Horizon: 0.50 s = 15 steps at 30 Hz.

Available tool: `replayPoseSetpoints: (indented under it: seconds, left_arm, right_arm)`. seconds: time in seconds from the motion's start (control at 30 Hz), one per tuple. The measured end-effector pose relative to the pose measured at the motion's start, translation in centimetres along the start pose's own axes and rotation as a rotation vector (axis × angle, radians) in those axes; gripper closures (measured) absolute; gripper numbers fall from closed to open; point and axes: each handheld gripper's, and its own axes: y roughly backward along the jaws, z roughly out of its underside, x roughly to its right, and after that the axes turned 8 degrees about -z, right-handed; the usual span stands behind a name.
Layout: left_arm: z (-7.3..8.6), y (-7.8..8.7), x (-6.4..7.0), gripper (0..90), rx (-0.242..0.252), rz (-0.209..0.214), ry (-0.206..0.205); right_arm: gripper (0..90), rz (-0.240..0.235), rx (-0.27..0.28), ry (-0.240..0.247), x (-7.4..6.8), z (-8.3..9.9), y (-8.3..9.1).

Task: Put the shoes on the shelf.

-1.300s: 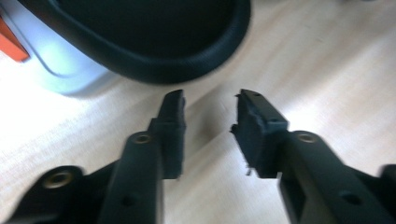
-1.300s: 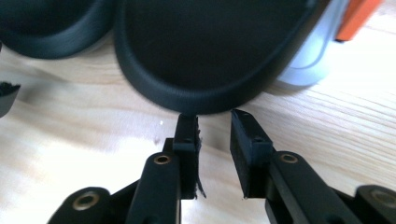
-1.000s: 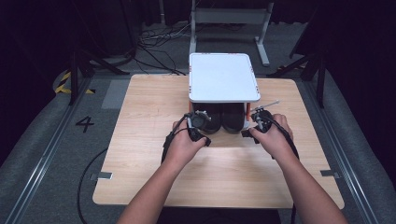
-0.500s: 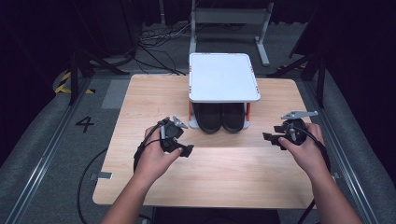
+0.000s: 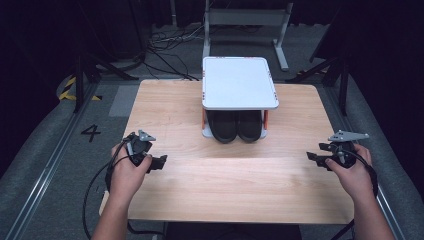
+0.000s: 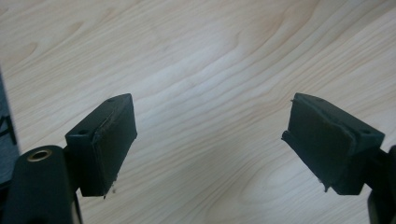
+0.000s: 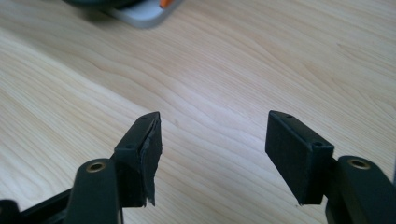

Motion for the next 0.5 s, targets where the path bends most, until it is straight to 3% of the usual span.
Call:
replayPoseSetpoints:
  seconds: [0.07,0.13,0.17,0.2,0.27,0.3,0.33,0.37,0.4,0.5]
  left_arm:
    - [0.6,0.0,-1.3,16.6,-0.017,-0.038,0.007]
    - [1.4,-0.1,-2.6,16.3,-0.003,-0.09,-0.017]
    - [1.4,-0.1,-2.6,16.2,-0.003,-0.09,-0.017]
    - [1.7,-0.3,-3.0,16.2,0.013,-0.088,-0.02]
    - [2.3,-0.5,-3.6,16.3,0.041,-0.051,-0.014]
    - [2.6,-0.8,-3.8,16.3,0.066,-0.009,0.019]
    - [2.8,-1.1,-4.0,16.3,0.059,0.012,0.039]
    - [2.8,-1.2,-4.0,16.3,0.047,0.003,0.057]
    - [2.8,-1.2,-4.0,16.4,0.047,0.003,0.057]
    - [2.6,-1.3,-4.0,16.5,-0.022,0.005,0.068]
  right_arm:
    - [37.2,0.023,-0.02,0.001,0.6,0.4,0.0]
    - [37.1,0.075,-0.049,-0.001,1.4,0.9,0.1]
    - [37.1,0.075,-0.049,-0.001,1.4,0.9,0.1]
    - [36.0,0.112,-0.031,-0.03,2.2,1.5,0.2]
    - [36.0,0.102,-0.024,-0.046,2.5,1.7,0.3]
    - [35.7,0.096,-0.016,-0.054,2.7,1.8,0.3]
    - [34.2,0.082,-0.006,-0.069,3.0,2.1,0.3]
    - [33.9,0.085,-0.005,-0.071,3.1,2.2,0.3]
    - [33.9,0.085,-0.005,-0.071,3.1,2.2,0.3]
    - [32.6,0.11,0.007,-0.063,3.2,2.1,0.2]
